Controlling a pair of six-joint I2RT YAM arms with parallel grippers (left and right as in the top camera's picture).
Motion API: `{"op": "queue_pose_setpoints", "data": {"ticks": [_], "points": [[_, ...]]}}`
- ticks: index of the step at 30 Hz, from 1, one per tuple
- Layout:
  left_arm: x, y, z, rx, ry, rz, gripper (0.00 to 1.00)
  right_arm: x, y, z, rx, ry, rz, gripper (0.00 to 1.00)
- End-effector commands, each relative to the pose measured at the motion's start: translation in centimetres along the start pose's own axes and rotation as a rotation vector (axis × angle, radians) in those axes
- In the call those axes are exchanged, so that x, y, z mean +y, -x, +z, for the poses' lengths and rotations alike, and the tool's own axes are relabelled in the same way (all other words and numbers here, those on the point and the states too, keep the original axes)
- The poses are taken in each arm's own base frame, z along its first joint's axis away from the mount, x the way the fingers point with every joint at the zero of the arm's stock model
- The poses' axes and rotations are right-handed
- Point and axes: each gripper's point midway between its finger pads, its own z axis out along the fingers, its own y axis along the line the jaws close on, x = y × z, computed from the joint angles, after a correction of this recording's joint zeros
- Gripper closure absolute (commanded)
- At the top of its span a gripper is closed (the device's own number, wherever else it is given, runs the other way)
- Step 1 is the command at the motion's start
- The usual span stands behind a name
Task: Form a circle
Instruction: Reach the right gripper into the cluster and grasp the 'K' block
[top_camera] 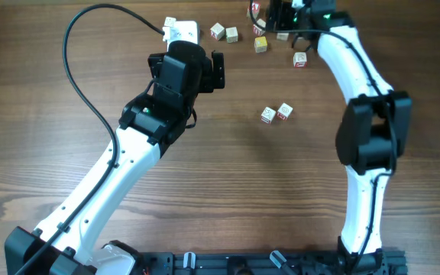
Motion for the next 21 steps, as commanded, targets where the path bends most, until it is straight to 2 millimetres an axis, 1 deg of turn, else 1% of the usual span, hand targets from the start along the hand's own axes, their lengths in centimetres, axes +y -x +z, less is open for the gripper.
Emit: {"op": "queue_pose_setpoints", "data": {"ticks": [1, 5, 9, 14, 16, 17, 19, 21], "points": [[0.6, 0.4, -0.6, -0.012, 0.017, -0.014, 0.00, -1.2, -1.8, 2.8, 0.029, -0.028, 0.095, 0.10], [0.7, 0.2, -0.6, 0.000, 0.021, -0.009, 0.00, -1.5, -2.2, 4.0, 0.018, -0.025, 0.119, 0.11], [0.8, -0.2, -0.6, 0.013, 0.026, -0.004, 0.00, -2.9, -3.3, 5.9, 0.011, -0.076, 0.143, 0.12], [0.9, -0.6, -0.6, 0.030, 0.032, 0.002, 0.00, -3.7, -3.6, 7.1, -0.012, -0.102, 0.162, 0.17], [1.0, -0.7, -0.6, 0.036, 0.034, 0.004, 0.00, -4.3, -4.2, 7.6, -0.006, -0.126, 0.162, 0.23], [1.0, -0.8, -0.6, 0.036, 0.034, 0.004, 0.00, -4.6, -4.4, 7.7, -0.006, -0.140, 0.162, 0.27], [1.0, -0.8, -0.6, 0.039, 0.035, 0.005, 0.00, -4.7, -4.4, 7.8, -0.007, -0.143, 0.159, 0.37], [1.0, -0.8, -0.6, 0.039, 0.035, 0.005, 0.00, -4.5, -3.9, 7.7, -0.025, -0.136, 0.158, 0.49]]}}
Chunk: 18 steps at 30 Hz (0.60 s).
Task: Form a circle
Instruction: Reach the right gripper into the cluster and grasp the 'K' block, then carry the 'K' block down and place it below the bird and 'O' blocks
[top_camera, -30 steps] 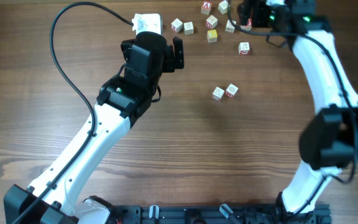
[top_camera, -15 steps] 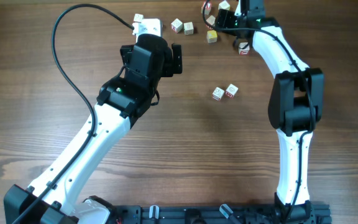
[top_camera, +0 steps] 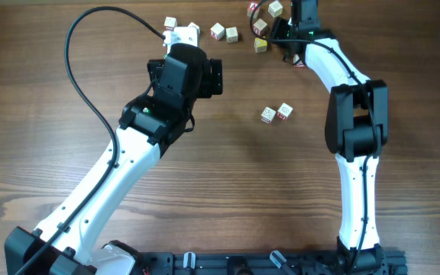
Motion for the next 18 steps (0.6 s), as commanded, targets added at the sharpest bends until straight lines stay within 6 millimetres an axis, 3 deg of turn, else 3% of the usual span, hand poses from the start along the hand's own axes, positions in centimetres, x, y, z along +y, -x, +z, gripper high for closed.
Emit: {"op": "queue_pose_setpoints", "data": {"ticks": [1, 3, 9, 13, 15, 18], "points": [[0.5, 0.6, -0.6, -0.020, 0.011, -0.017, 0.00, -0.4, 0.5, 0.7, -0.027, -0.020, 0.002, 0.55], [0.5, 0.5, -0.6, -0.017, 0.012, -0.016, 0.00, -0.3, 0.6, 0.6, -0.028, -0.021, -0.026, 0.66], [0.7, 0.0, -0.6, 0.006, 0.020, -0.007, 0.00, 0.3, 1.6, -0.7, -0.038, -0.013, -0.095, 0.82], [0.7, 0.0, -0.6, 0.005, 0.020, -0.008, 0.00, 1.3, 3.9, -6.8, -0.017, -0.024, -0.118, 0.86], [0.6, 0.9, -0.6, -0.032, 0.022, -0.020, 0.00, 2.3, 5.4, -15.3, 0.025, -0.035, -0.186, 0.88], [0.8, 1.7, -0.6, -0.069, 0.035, -0.032, 0.00, 2.2, 4.7, -20.6, 0.083, -0.050, -0.206, 0.90]]}}
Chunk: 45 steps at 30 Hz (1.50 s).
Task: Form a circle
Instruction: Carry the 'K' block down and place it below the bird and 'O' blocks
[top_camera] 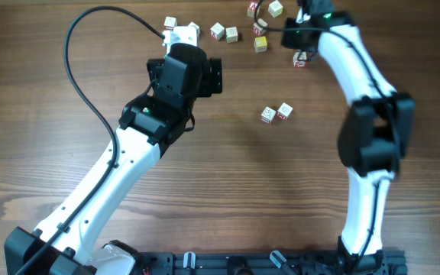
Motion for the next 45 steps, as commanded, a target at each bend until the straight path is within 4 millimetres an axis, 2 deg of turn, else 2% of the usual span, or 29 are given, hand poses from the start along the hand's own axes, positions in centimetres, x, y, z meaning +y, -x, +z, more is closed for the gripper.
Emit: {"op": "queue_pose_setpoints", "data": {"ticks": [1, 8, 10, 12, 13, 14, 16, 17, 18, 21, 24, 29, 31, 33, 42, 45], "points": [[0.9, 1.5, -0.6, -0.060, 0.040, -0.029, 0.00, 0.4, 1.7, -12.1, -0.079, 0.014, -0.057, 0.89], [2.3, 2.3, -0.6, -0.097, 0.105, -0.072, 0.00, -2.5, -8.5, -25.3, 0.179, -0.059, -0.004, 0.95], [2.9, 2.5, -0.5, -0.102, 0.115, -0.124, 0.00, -2.9, -10.2, -27.6, 0.200, -0.066, 0.014, 0.95], [3.6, 2.6, -0.4, -0.104, 0.126, -0.169, 0.00, -2.2, -11.4, -28.8, 0.176, -0.044, -0.002, 0.95], [3.7, 2.6, -0.4, -0.105, 0.129, -0.172, 0.00, -1.7, -12.2, -28.7, 0.171, -0.035, -0.024, 0.95], [3.8, 2.6, -0.4, -0.104, 0.130, -0.172, 0.00, -1.0, -12.9, -27.9, 0.164, -0.019, -0.048, 0.96], [3.8, 2.6, -0.4, -0.105, 0.130, -0.172, 0.00, 0.4, -14.2, -25.1, 0.147, 0.009, -0.099, 0.95], [3.8, 2.6, -0.4, -0.104, 0.130, -0.171, 0.00, 0.9, -15.0, -23.3, 0.148, 0.017, -0.117, 0.95], [3.8, 2.5, -0.3, -0.101, 0.131, -0.170, 0.00, 1.3, -16.1, -20.8, 0.157, 0.023, -0.133, 0.96], [3.9, 2.1, -0.3, -0.087, 0.137, -0.164, 0.00, 1.1, -19.9, -14.3, 0.202, 0.050, -0.131, 0.96], [3.8, 1.9, -0.3, -0.075, 0.133, -0.160, 0.00, 0.9, -22.5, -10.9, 0.201, 0.093, -0.130, 0.95], [3.1, 1.7, -0.2, -0.058, 0.091, -0.160, 0.00, 0.6, -23.9, -8.0, 0.130, 0.125, -0.214, 0.95], [3.1, 1.7, -0.2, -0.059, 0.091, -0.160, 0.00, 0.3, -24.3, -7.0, 0.096, 0.127, -0.214, 0.90], [3.1, 1.7, -0.2, -0.058, 0.091, -0.160, 0.00, 0.0, -24.3, -5.7, 0.031, 0.130, -0.211, 0.89], [3.1, 1.6, -0.2, -0.057, 0.091, -0.160, 0.00, -0.5, -25.1, -2.9, 0.003, 0.114, -0.260, 0.82], [3.1, 1.6, -0.2, -0.055, 0.092, -0.159, 0.00, -0.4, -24.9, -2.7, -0.004, 0.116, -0.260, 0.81]]}}
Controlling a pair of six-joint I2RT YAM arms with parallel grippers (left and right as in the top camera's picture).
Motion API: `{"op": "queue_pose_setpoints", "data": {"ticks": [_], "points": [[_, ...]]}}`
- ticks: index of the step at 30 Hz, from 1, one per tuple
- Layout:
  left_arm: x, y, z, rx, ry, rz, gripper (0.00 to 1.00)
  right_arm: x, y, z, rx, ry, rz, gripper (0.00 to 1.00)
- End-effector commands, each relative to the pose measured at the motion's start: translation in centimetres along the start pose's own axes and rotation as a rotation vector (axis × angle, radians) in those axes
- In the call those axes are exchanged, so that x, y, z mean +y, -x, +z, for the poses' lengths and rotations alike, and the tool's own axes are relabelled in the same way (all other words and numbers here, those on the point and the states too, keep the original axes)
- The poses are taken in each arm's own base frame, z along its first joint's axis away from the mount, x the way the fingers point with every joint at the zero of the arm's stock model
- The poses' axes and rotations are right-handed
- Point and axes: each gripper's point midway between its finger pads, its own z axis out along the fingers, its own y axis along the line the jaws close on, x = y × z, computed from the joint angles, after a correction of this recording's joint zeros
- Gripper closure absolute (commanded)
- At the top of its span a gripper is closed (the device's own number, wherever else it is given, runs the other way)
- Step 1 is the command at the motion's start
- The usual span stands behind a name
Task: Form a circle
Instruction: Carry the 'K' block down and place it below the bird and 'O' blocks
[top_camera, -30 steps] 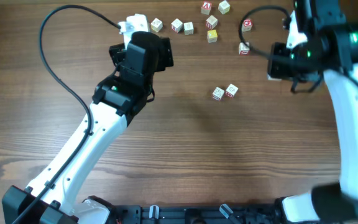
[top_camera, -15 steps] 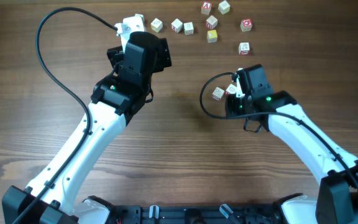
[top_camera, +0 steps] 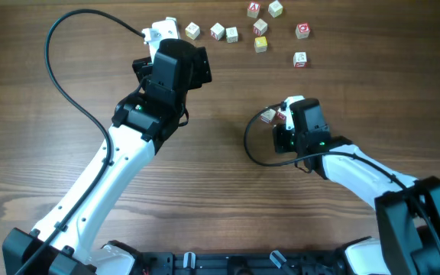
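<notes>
Small picture cubes lie scattered along the far edge: three in a row [top_camera: 218,31], a pair at the very back [top_camera: 275,8], a yellow one [top_camera: 260,43] and two to the right [top_camera: 302,30], [top_camera: 299,59]. Mid-table sit two more cubes [top_camera: 268,116], side by side. My right gripper [top_camera: 287,105] is right over them, covering most of the right-hand cube; its jaws are hidden under the wrist. My left gripper [top_camera: 161,31] reaches to the far left end of the row, white fingertips beside a cube [top_camera: 193,30]; whether it is open or shut does not show.
The left arm's black cable [top_camera: 67,69] loops over the left of the wooden table [top_camera: 220,198]. The right arm's forearm [top_camera: 357,172] lies across the near right. The black rail of the arm bases [top_camera: 266,263] runs along the front edge.
My right gripper was among the far-right cubes and is now at the mid-table pair. A cube shows where it was. My left gripper is now a little further left.
At first my right gripper was at the far cluster, hiding some cubes. It stayed among them over the following two moments, and the back pair came into view. Now it is at the middle pair. My left gripper stayed near the far-left cubes, ending slightly further left.
</notes>
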Motion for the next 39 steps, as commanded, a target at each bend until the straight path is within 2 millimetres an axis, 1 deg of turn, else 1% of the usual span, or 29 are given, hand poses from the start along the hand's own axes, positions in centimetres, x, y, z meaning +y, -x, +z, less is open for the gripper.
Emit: {"op": "queue_pose_setpoints", "data": {"ticks": [1, 3, 5, 8, 9, 11, 12, 14, 17, 19, 20, 21, 22, 23, 24, 26, 27, 28, 29, 30, 32, 34, 36, 37, 39], "points": [[0.0, 0.5, -0.5, -0.011, -0.013, -0.019, 0.00, -0.5, -0.6, 0.7, 0.014, -0.023, -0.018, 0.78], [0.0, 0.5, -0.5, -0.011, -0.013, -0.019, 0.00, -0.4, -0.1, 0.7, -0.006, -0.019, -0.019, 0.75], [0.0, 0.5, -0.5, -0.010, -0.012, -0.019, 0.00, -0.4, -0.4, 0.7, 0.003, -0.021, -0.017, 0.72], [0.0, 0.4, -0.5, -0.007, -0.011, -0.017, 0.00, -0.5, -0.7, 0.7, 0.019, -0.023, -0.016, 0.60], [0.0, 0.4, -0.5, -0.007, -0.011, -0.017, 0.00, -0.5, -0.6, 0.7, 0.016, -0.023, -0.015, 0.52], [0.0, 0.4, -0.5, -0.007, -0.011, -0.017, 0.00, -0.4, -0.2, 0.6, 0.009, -0.020, -0.015, 0.45], [0.0, 0.4, -0.5, -0.007, -0.011, -0.017, 0.00, -0.2, 0.1, 0.4, 0.004, -0.013, -0.013, 0.39], [0.0, 0.4, -0.5, -0.006, -0.012, -0.018, 0.00, 0.6, 1.0, -0.2, -0.007, 0.022, -0.012, 0.32], [-0.7, 0.1, -0.5, 0.013, -0.052, -0.016, 0.00, 1.1, 2.0, -1.3, -0.028, 0.043, 0.019, 0.26], [-0.9, -0.3, -0.2, 0.027, -0.062, -0.014, 0.00, 1.2, 2.9, -2.3, -0.050, 0.046, 0.055, 0.25], [-0.9, -0.6, 0.2, 0.035, -0.056, -0.021, 0.08, 1.0, 3.4, -3.1, -0.060, 0.045, 0.090, 0.25], [-1.0, -1.0, 0.7, 0.049, -0.055, -0.053, 0.20, 0.7, 4.0, -4.0, -0.072, 0.041, 0.129, 0.25], [-1.1, -1.8, 1.4, 0.077, -0.060, -0.082, 0.38, 0.2, 4.6, -4.9, -0.084, 0.035, 0.152, 0.25], [-1.4, -2.9, 2.4, 0.120, -0.073, -0.100, 0.53, -0.3, 5.4, -5.9, -0.105, 0.028, 0.166, 0.25], [-1.7, -3.9, 3.2, 0.157, -0.088, -0.098, 0.63, -0.8, 6.0, -6.5, -0.125, 0.022, 0.178, 0.25], [-2.5, -5.5, 4.5, 0.211, -0.122, -0.094, 0.71, -1.8, 6.5, -6.8, -0.146, 0.013, 0.199, 0.25], [-3.4, -6.7, 5.6, 0.245, -0.155, -0.093, 0.80, -2.5, 6.5, -6.6, -0.144, 0.002, 0.217, 0.25], [-4.2, -7.7, 6.4, 0.273, -0.186, -0.093, 0.92, -3.2, 6.3, -6.3, -0.130, 0.002, 0.243, 0.25], [-4.7, -8.5, 7.0, 0.294, -0.207, -0.093, 0.96, -3.6, 6.0, -5.9, -0.115, 0.008, 0.268, 0.28], [-5.3, -9.6, 7.8, 0.324, -0.234, -0.093, 0.96, -3.6, 5.7, -5.5, -0.095, 0.032, 0.282, 0.32], [-6.2, -11.2, 8.6, 0.373, -0.276, -0.093, 0.96, -3.9, 4.8, -4.4, -0.052, 0.048, 0.301, 0.45], [-7.0, -12.4, 9.0, 0.414, -0.318, -0.096, 0.96, -4.1, 3.8, -3.2, -0.010, 0.041, 0.308, 0.51], [-8.0, -13.8, 9.7, 0.451, -0.370, -0.101, 0.96, -4.4, 2.5, -1.7, 0.040, 0.031, 0.326, 0.66], [-8.3, -14.3, 10.0, 0.462, -0.386, -0.103, 0.96, -4.5, 2.1, -1.1, 0.058, 0.026, 0.353, 0.71], [-8.9, -15.2, 10.5, 0.485, -0.417, -0.106, 0.96, -4.7, 1.3, -0.2, 0.085, 0.020, 0.387, 0.76]]}}
